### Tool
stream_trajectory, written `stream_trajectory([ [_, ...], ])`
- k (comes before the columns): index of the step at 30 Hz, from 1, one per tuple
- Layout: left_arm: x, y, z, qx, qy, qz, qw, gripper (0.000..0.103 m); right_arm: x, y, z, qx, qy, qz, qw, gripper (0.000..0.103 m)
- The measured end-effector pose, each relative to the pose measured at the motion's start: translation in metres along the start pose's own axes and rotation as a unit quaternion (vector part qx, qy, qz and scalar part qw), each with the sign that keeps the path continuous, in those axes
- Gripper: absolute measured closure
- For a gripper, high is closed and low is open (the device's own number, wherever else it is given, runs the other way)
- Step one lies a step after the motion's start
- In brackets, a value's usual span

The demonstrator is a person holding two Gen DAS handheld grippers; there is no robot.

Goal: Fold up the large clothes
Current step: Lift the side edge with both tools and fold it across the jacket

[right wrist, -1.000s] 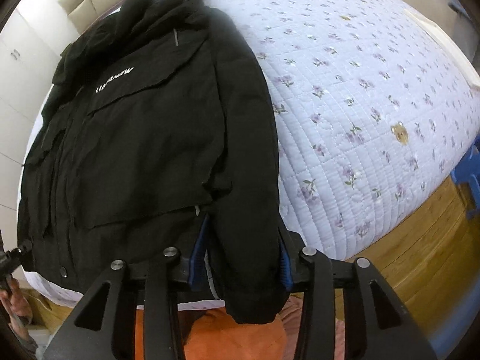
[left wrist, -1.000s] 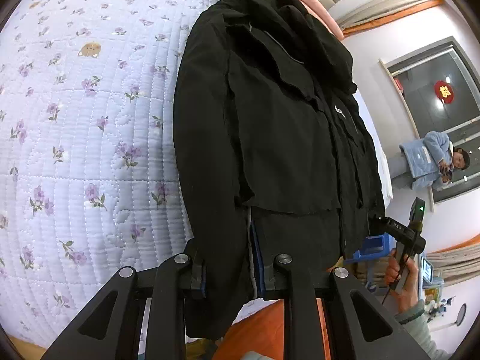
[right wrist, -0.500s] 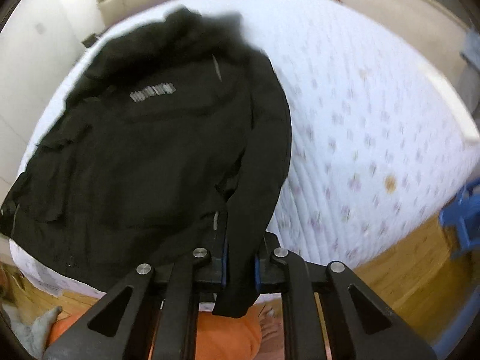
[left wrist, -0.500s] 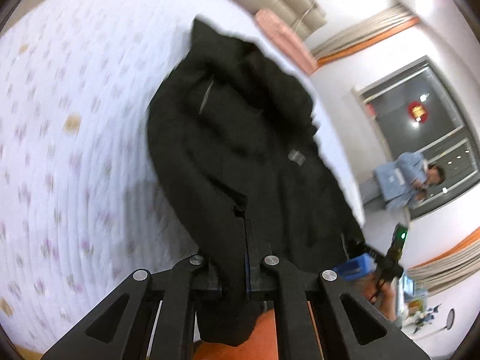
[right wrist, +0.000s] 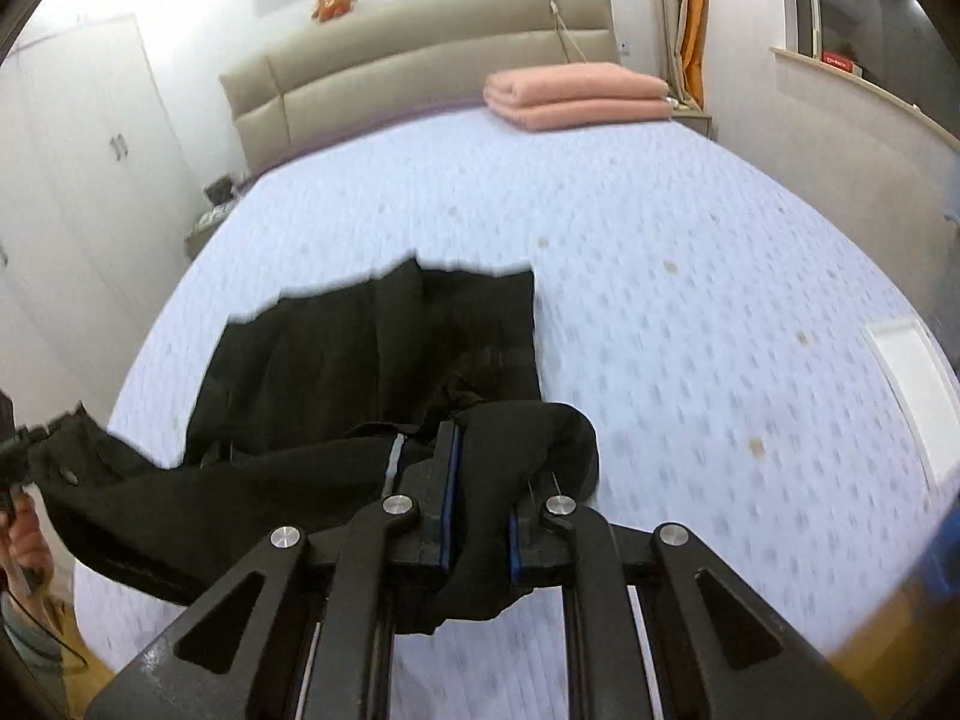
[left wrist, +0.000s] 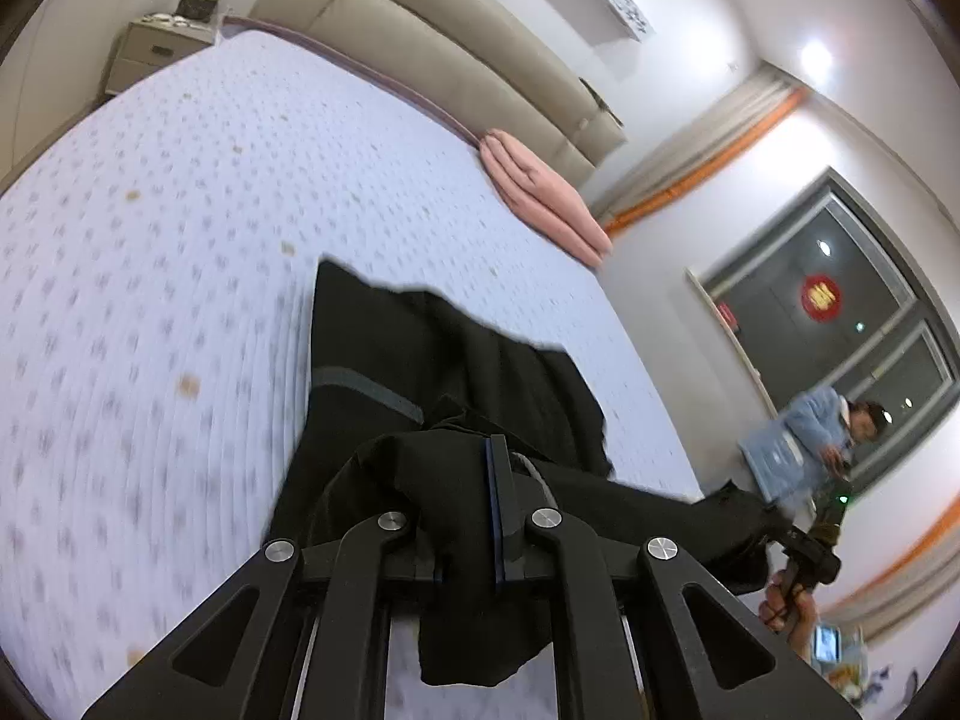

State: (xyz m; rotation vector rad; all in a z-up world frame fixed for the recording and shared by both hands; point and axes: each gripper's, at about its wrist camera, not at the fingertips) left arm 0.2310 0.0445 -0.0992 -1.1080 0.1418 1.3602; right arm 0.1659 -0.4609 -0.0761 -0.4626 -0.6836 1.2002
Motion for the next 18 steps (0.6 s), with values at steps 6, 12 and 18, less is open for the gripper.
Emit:
stream_trajectory([
  [6,0.023,-0.063,-0.083,-0.008,-0.056,0.011,0.9983,0.089,-0.011,-0.070,-0.098,0.012,0.011,-0.041,0.999,0.085],
  [12,0.081,-0.069,-0.171,0.061,-0.110,0.075,0.9892,0.089,-0.010,-0.085,-0.213,0.071,0.043,-0.037,0.996,0.085],
  [18,0.102,-0.056,-0.203,0.087,-0.115,0.079,0.9864,0.089,-0.002,-0.056,-0.270,0.101,0.080,-0.008,0.992,0.082],
])
Point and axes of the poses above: each gripper's, at about its wrist camera, not at the fingertips, and z roughly against the way its jaws point, x to its left, y to its underside, and after that the axes turned 1 degree about x, right-handed
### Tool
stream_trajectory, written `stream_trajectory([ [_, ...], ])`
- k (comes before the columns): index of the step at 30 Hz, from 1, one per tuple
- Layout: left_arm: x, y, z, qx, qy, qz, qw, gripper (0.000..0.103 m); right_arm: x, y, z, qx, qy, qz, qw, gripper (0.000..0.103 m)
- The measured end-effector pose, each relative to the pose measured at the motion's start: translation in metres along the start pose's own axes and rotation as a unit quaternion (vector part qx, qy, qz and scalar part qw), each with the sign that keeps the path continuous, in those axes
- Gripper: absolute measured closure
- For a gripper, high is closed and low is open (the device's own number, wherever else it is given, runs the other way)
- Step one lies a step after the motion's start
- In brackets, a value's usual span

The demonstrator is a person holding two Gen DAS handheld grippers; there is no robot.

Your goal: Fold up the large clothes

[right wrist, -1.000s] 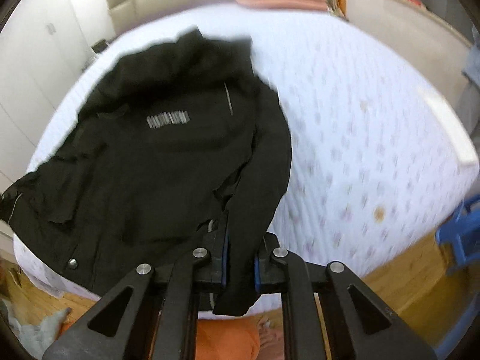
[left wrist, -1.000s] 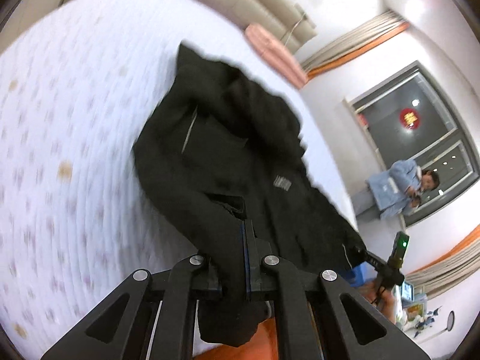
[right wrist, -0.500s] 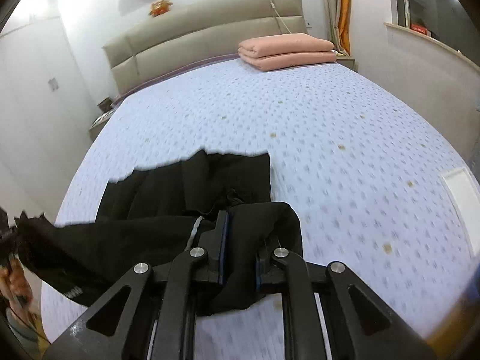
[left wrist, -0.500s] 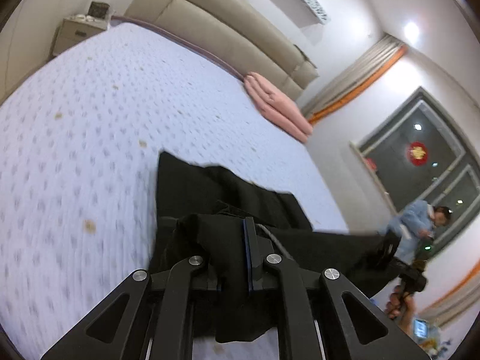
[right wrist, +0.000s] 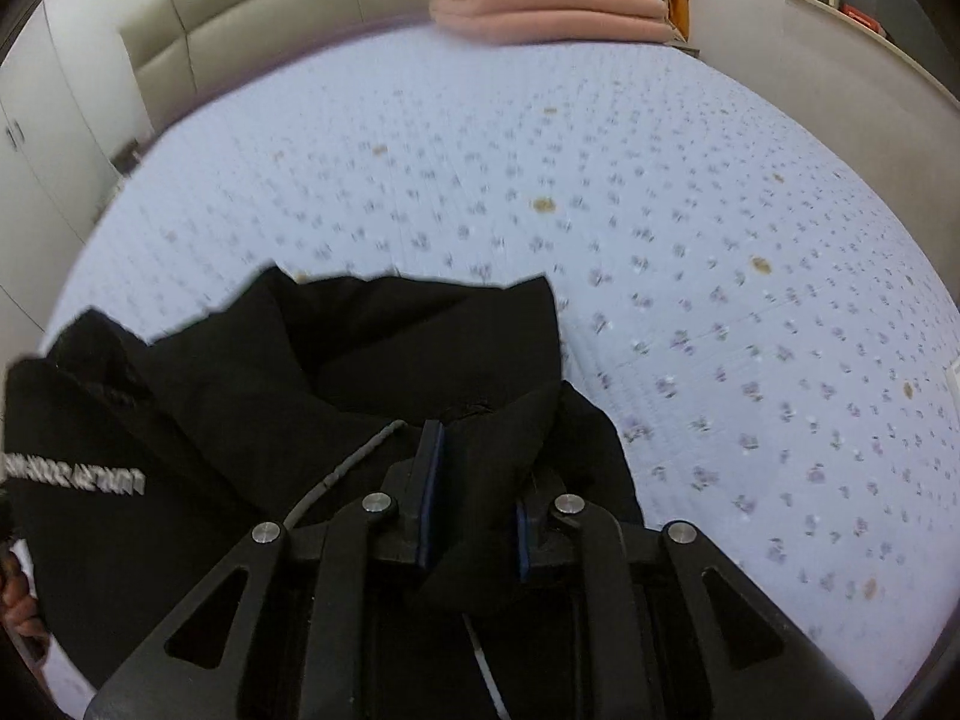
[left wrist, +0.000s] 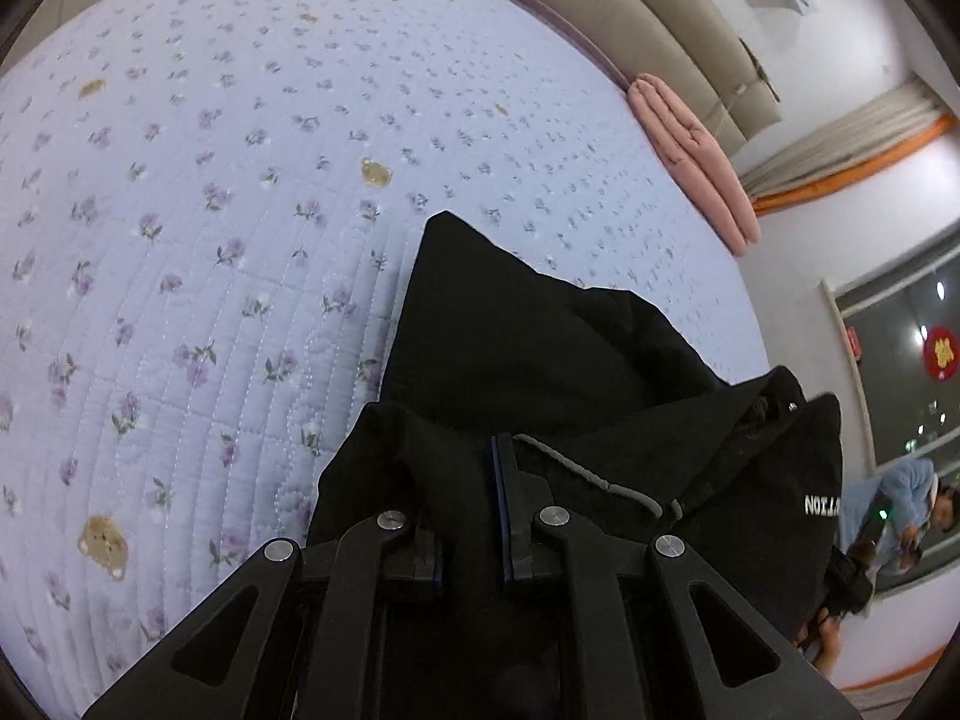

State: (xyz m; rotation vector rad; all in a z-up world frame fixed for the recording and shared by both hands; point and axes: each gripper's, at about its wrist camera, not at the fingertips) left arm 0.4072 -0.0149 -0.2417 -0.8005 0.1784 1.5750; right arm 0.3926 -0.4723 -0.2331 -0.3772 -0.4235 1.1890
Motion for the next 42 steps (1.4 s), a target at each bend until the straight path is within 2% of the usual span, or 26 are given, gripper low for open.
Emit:
stream_trajectory([
  [4,-0.004,-0.002,0.022,0.001,0.022,-0.040,0.9990,0.087,-0.004,0.003,-0.006,0.010,-0.002,-0.002,1.000,0.081],
  [7,-0.003,-0.001,0.068,-0.022,0.086,-0.072,0.9935,0.083,-0.012,0.000,-0.002,0.024,-0.012,-0.014,1.000,0.081],
  [11,0.021,-0.009,0.129,-0.008,0.173,-0.047,0.9837,0.079,-0.015,-0.004,0.018,0.029,-0.009,-0.017,0.999,0.081],
  [12,0.028,-0.010,0.144,-0.022,0.173,-0.043,0.9838,0.078,-0.016,-0.005,0.026,0.027,0.000,-0.021,0.999,0.081],
  [13,0.038,-0.012,0.164,-0.046,0.164,-0.038,0.9847,0.071,-0.018,-0.005,0.030,0.026,0.002,-0.025,0.999,0.080],
  [14,0.048,-0.011,0.184,-0.066,0.157,-0.034,0.9848,0.058,-0.019,-0.005,0.035,0.026,-0.001,-0.028,0.999,0.078],
  [16,0.057,-0.010,0.213,-0.088,0.147,-0.032,0.9846,0.045,-0.024,-0.006,0.053,0.009,-0.026,-0.038,0.999,0.073],
  [18,0.056,-0.005,0.228,-0.091,0.133,-0.051,0.9856,0.045,-0.030,-0.007,0.077,-0.013,-0.063,-0.050,0.997,0.059],
  [19,0.051,-0.001,0.230,-0.089,0.120,-0.067,0.9865,0.044,-0.035,-0.008,0.094,-0.027,-0.094,-0.056,0.994,0.054],
  [21,0.044,0.005,0.225,-0.080,0.101,-0.090,0.9876,0.044,-0.039,-0.008,0.116,-0.044,-0.118,-0.050,0.991,0.044],
  [22,0.038,0.008,0.217,-0.072,0.090,-0.100,0.9883,0.044,-0.039,-0.007,0.125,-0.055,-0.109,-0.041,0.992,0.039],
  [24,0.028,0.012,0.190,-0.055,0.064,-0.114,0.9899,0.044,-0.040,-0.005,0.142,-0.084,-0.069,-0.019,0.994,0.014],
  [25,0.025,0.013,0.181,-0.047,0.059,-0.118,0.9902,0.044,-0.042,-0.004,0.146,-0.095,-0.063,-0.012,0.993,0.013],
  [28,0.012,0.016,0.149,-0.033,0.053,-0.130,0.9896,0.044,-0.048,-0.005,0.139,-0.086,-0.058,0.006,0.995,0.012],
  [32,-0.001,0.007,0.111,-0.025,0.043,-0.129,0.9904,0.044,-0.047,-0.006,0.105,-0.057,-0.053,0.034,0.996,0.012],
  [35,-0.004,-0.004,0.088,-0.024,0.035,-0.118,0.9921,0.044,-0.047,-0.012,0.071,-0.044,-0.073,0.037,0.996,0.012],
  [42,-0.005,-0.025,0.055,-0.003,0.084,-0.100,0.9915,0.044,-0.043,-0.030,0.020,-0.038,-0.102,0.042,0.993,0.012],
])
Point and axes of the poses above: each gripper's, at about its wrist camera, not at the fingertips, and z roughly against the way its jaws point, x to its left, y to its underside, and after that the axes turned 1 degree about x, right-handed
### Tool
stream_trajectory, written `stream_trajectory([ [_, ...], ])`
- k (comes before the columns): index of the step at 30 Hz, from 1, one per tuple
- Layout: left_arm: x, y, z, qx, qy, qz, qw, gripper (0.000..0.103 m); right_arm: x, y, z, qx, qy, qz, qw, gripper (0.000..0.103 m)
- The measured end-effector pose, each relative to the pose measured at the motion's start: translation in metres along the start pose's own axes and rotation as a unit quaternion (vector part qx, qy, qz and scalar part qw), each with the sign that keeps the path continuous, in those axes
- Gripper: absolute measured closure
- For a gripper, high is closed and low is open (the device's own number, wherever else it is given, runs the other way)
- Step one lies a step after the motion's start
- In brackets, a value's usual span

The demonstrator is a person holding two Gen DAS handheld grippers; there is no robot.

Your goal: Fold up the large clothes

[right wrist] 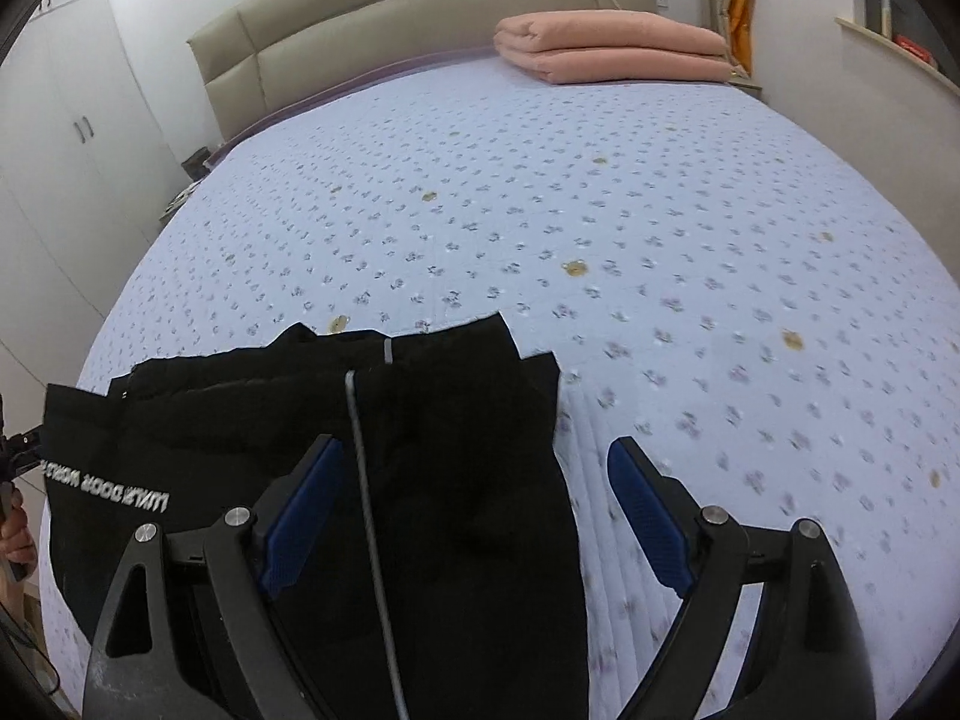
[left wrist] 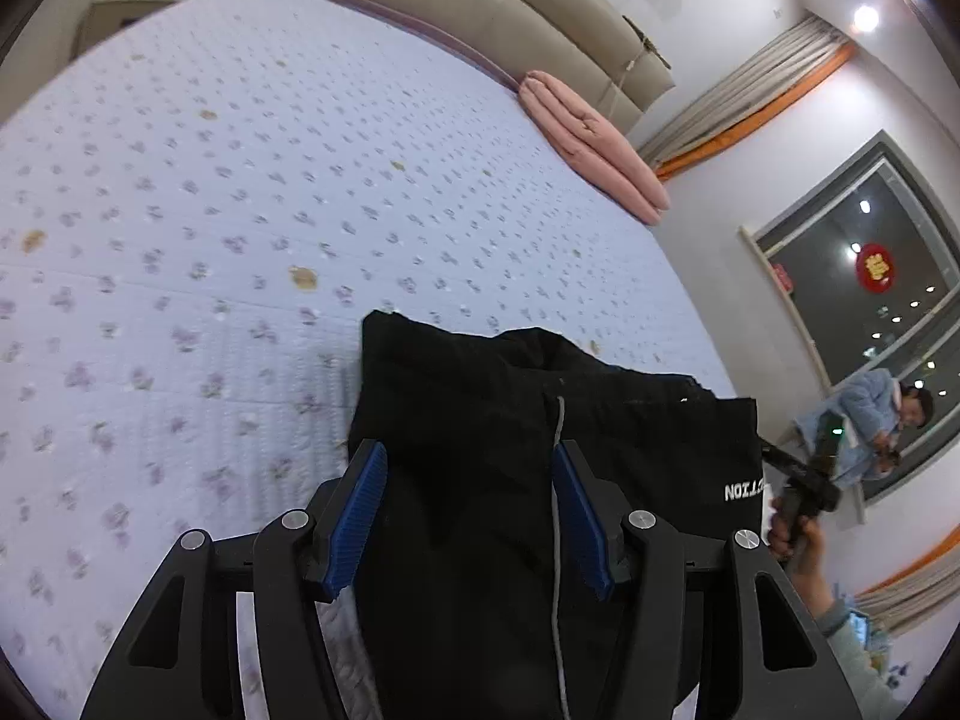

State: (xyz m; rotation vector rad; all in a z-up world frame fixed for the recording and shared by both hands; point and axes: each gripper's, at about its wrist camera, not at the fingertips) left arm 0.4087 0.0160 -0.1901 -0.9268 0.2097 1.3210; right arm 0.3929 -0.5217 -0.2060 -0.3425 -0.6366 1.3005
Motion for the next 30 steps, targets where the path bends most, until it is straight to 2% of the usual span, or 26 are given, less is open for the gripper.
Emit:
stream_trajectory([
  [4,0.000,-0.005,-0.020,0.019,0.010,0.006,0.9998,0.044,0.000,0.000,-0.022,0.005,-0.006,-0.005,1.000,0.012],
  [5,-0.002,-0.005,-0.023,0.019,0.002,-0.002,0.9998,0.044,0.001,0.000,-0.024,0.004,-0.008,-0.007,1.000,0.017],
  [6,-0.006,-0.003,-0.024,0.016,-0.011,-0.013,0.9997,0.046,0.003,0.001,-0.026,0.004,-0.017,-0.007,1.000,0.034],
  [7,-0.011,0.000,-0.025,0.008,-0.035,-0.028,0.9989,0.065,0.006,0.002,-0.028,0.006,-0.010,-0.005,1.000,0.047],
  [8,-0.013,0.001,-0.025,0.008,-0.054,-0.038,0.9978,0.097,0.010,0.004,-0.029,0.007,0.012,0.006,1.000,0.077],
  [9,-0.013,0.003,-0.025,0.009,-0.069,-0.044,0.9966,0.102,0.012,0.006,-0.028,0.003,0.020,0.016,1.000,0.083],
  [11,-0.011,0.009,-0.015,-0.005,-0.070,-0.049,0.9963,0.100,0.015,0.011,-0.022,-0.009,0.036,0.023,0.999,0.086],
  [13,-0.007,0.014,-0.003,-0.021,-0.101,-0.048,0.9935,0.097,0.015,0.013,-0.017,-0.014,0.042,0.023,0.999,0.086],
  [15,0.000,0.015,0.003,-0.022,-0.092,-0.030,0.9951,0.083,0.015,0.014,-0.014,-0.015,0.044,0.024,0.999,0.086],
  [17,0.007,0.013,0.004,-0.017,-0.076,0.001,0.9969,0.044,0.015,0.014,-0.016,-0.008,0.045,0.024,0.999,0.086],
  [19,0.009,0.008,0.000,-0.021,-0.058,0.014,0.9980,0.037,0.015,0.014,-0.018,-0.001,0.042,0.021,0.999,0.086],
  [21,0.010,0.003,-0.013,0.001,-0.029,0.021,0.9994,0.036,0.017,0.015,-0.020,0.001,0.042,0.020,0.999,0.086],
  [22,0.012,0.000,-0.024,0.020,-0.029,0.027,0.9990,0.036,0.017,0.016,-0.020,0.000,0.041,0.019,0.999,0.086],
  [24,0.012,-0.004,-0.036,0.025,-0.031,0.020,0.9990,0.037,0.015,0.018,-0.021,-0.006,0.039,0.016,0.999,0.086],
  [26,0.005,-0.004,-0.039,0.021,-0.057,0.000,0.9982,0.088,0.015,0.021,-0.017,-0.016,0.046,0.018,0.999,0.089],
  [27,0.002,-0.003,-0.036,0.015,-0.055,-0.007,0.9983,0.088,0.016,0.022,-0.014,-0.024,0.052,0.020,0.998,0.090],
  [30,-0.018,0.007,-0.005,-0.055,-0.074,-0.047,0.9946,0.092,0.020,0.025,0.010,-0.063,0.081,0.025,0.994,0.091],
])
Point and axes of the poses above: each gripper's, at about its wrist camera, not at the fingertips, and z roughly against the way its jaws point, x to its left, y to its underside, and after that the axes turned 1 degree about x, right-handed
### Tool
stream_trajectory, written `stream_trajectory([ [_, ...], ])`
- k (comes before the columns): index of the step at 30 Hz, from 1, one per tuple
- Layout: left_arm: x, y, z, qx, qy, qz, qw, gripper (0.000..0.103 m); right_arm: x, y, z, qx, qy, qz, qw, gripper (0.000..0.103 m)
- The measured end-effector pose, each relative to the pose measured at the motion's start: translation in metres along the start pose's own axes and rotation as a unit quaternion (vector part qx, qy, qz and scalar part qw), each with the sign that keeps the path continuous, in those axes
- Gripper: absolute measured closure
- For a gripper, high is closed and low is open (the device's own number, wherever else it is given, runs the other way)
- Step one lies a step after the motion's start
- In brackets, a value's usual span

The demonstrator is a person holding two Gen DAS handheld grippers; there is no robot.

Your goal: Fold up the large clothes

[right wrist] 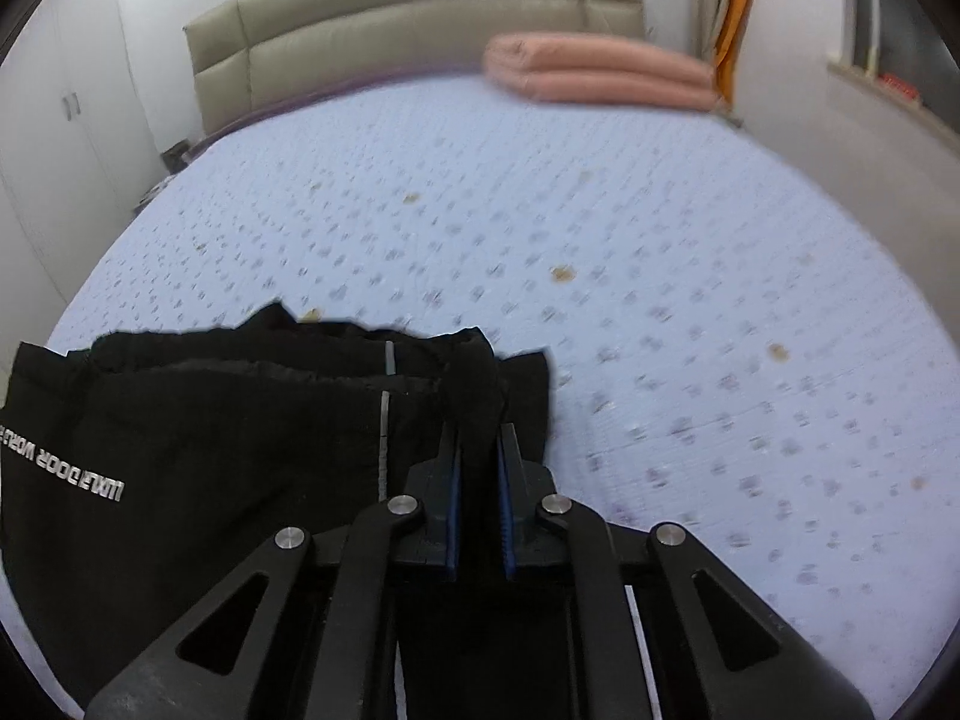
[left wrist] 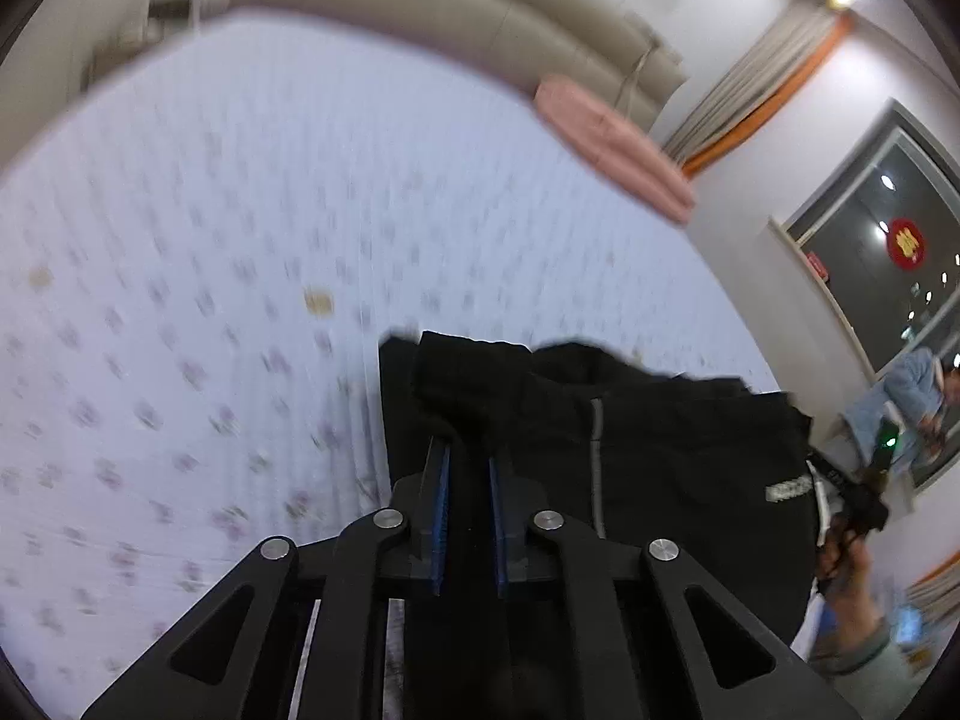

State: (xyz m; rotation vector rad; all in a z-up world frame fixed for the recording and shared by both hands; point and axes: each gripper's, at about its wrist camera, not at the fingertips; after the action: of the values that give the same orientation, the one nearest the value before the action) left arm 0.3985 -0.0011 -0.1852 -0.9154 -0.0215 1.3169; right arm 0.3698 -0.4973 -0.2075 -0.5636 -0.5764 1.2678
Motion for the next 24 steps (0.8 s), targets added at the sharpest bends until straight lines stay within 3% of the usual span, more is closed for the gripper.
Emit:
stream_trajectory([
  [6,-0.014,-0.016,0.064,-0.086,0.018,0.007,0.9961,0.093,-0.004,-0.024,0.056,-0.076,0.031,-0.017,0.996,0.092],
  [9,-0.035,-0.039,0.067,-0.118,-0.015,-0.007,0.9928,0.093,0.008,-0.059,0.063,-0.106,0.064,-0.002,0.992,0.093],
  [11,-0.039,-0.058,0.048,-0.119,-0.050,-0.002,0.9917,0.093,0.012,-0.079,0.051,-0.103,0.079,-0.005,0.992,0.093],
  [14,-0.024,-0.072,-0.003,-0.087,-0.097,0.019,0.9913,0.092,0.020,-0.097,0.008,-0.072,0.110,0.001,0.991,0.093],
  [18,0.009,-0.060,-0.079,-0.006,-0.147,0.052,0.9877,0.088,0.033,-0.092,-0.082,0.016,0.148,0.029,0.988,0.093],
  [20,0.015,-0.045,-0.107,0.026,-0.168,0.038,0.9847,0.075,0.034,-0.076,-0.137,0.088,0.136,0.039,0.986,0.093],
  [22,0.020,-0.041,-0.117,0.028,-0.173,0.028,0.9841,0.071,0.035,-0.063,-0.168,0.130,0.127,0.052,0.982,0.093],
  [24,0.031,-0.044,-0.120,0.030,-0.165,0.047,0.9847,0.061,0.040,-0.062,-0.176,0.132,0.137,0.064,0.980,0.092],
])
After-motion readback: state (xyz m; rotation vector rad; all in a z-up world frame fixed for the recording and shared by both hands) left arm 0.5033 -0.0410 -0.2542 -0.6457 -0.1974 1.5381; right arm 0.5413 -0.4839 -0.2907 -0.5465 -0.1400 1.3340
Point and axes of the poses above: each gripper's, at about its wrist camera, not at the fingertips, and z roughly against the way its jaws point, x to its left, y to its underside, and after that the axes turned 1 degree about x, right-handed
